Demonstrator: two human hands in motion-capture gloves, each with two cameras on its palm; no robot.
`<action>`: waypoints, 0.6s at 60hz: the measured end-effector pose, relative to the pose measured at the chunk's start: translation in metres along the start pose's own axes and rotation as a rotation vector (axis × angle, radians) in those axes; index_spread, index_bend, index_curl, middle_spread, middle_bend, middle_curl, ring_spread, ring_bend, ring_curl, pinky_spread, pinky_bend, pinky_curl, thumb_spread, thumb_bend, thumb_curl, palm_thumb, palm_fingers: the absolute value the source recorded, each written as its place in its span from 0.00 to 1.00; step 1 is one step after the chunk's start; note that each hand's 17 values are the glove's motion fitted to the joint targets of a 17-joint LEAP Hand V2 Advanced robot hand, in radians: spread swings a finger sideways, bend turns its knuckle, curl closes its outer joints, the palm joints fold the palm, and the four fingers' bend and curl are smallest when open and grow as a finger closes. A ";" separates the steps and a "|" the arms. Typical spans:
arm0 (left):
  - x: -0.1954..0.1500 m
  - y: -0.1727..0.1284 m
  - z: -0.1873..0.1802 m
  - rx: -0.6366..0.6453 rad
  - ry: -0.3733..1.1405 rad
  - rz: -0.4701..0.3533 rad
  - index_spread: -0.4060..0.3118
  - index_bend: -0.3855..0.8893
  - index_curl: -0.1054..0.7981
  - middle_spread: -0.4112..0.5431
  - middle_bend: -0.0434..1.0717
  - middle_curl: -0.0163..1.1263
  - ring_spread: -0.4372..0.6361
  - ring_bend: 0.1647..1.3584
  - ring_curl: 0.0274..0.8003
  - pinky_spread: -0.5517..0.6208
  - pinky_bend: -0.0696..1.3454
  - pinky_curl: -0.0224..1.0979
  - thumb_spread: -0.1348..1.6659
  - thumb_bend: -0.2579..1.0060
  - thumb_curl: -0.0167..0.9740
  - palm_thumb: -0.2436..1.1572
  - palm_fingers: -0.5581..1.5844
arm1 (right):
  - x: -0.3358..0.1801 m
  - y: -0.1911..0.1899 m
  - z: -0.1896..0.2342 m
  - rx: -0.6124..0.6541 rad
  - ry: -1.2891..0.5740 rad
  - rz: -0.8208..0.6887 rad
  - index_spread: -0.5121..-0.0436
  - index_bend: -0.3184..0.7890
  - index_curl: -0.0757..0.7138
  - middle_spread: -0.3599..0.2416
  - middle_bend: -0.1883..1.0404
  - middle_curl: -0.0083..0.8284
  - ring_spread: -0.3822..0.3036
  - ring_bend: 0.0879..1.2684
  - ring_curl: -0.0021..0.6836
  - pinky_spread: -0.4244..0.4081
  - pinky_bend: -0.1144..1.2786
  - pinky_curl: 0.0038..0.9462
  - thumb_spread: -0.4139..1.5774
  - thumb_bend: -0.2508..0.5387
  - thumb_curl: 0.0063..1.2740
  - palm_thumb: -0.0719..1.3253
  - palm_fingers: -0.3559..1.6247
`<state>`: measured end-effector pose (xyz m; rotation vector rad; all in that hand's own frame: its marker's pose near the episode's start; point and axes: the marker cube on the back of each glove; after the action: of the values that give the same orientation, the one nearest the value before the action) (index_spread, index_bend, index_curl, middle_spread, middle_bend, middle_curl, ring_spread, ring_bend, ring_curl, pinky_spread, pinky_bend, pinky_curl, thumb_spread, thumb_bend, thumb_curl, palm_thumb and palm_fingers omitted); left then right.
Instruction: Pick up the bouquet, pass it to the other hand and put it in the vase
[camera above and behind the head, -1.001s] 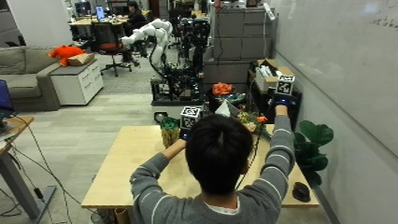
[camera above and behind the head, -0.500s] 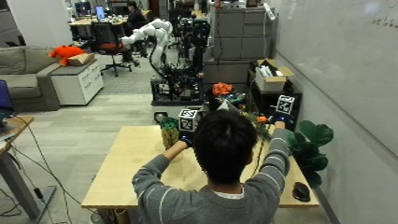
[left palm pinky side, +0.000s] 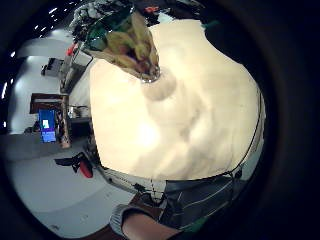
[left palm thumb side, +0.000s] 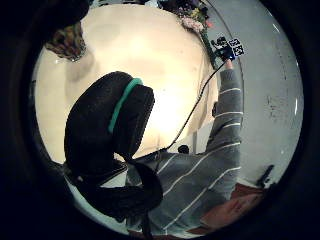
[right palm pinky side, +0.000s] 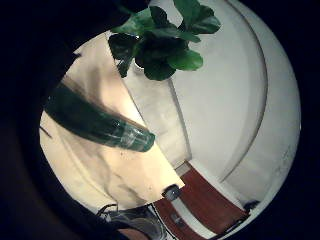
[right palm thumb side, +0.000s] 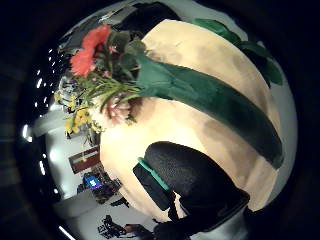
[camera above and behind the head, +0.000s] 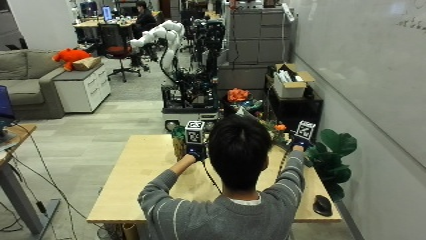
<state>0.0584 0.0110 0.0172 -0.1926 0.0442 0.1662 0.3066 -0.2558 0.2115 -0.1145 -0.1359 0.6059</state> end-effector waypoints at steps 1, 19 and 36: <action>0.000 0.000 0.000 -0.002 0.000 0.001 0.51 0.44 0.54 0.50 0.20 0.34 0.56 0.18 0.38 0.64 0.18 0.32 0.75 0.19 0.27 0.30 0.49 | 0.005 0.004 0.000 0.013 0.012 0.076 0.18 0.38 0.26 0.33 0.35 0.45 0.54 0.35 0.47 0.83 0.51 0.38 0.73 0.27 0.19 0.23 0.24; -0.003 0.002 0.008 -0.029 -0.001 -0.004 0.52 0.43 0.54 0.50 0.20 0.34 0.56 0.18 0.38 0.64 0.18 0.31 0.75 0.19 0.27 0.30 0.49 | 0.019 0.017 0.022 0.056 -0.037 -0.066 0.19 0.38 0.27 0.34 0.37 0.45 0.54 0.35 0.46 0.83 0.50 0.37 0.69 0.29 0.21 0.23 0.25; -0.003 0.006 0.010 -0.055 -0.007 -0.002 0.52 0.43 0.54 0.50 0.20 0.34 0.56 0.18 0.39 0.64 0.18 0.31 0.75 0.19 0.27 0.30 0.49 | 0.038 0.034 0.045 -0.071 -0.036 -0.061 0.21 0.38 0.27 0.36 0.36 0.45 0.53 0.35 0.46 0.81 0.51 0.38 0.69 0.29 0.23 0.29 0.27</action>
<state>0.0545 0.0187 0.0257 -0.2474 0.0326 0.1664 0.3110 -0.2029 0.2545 -0.1675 -0.1955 0.5424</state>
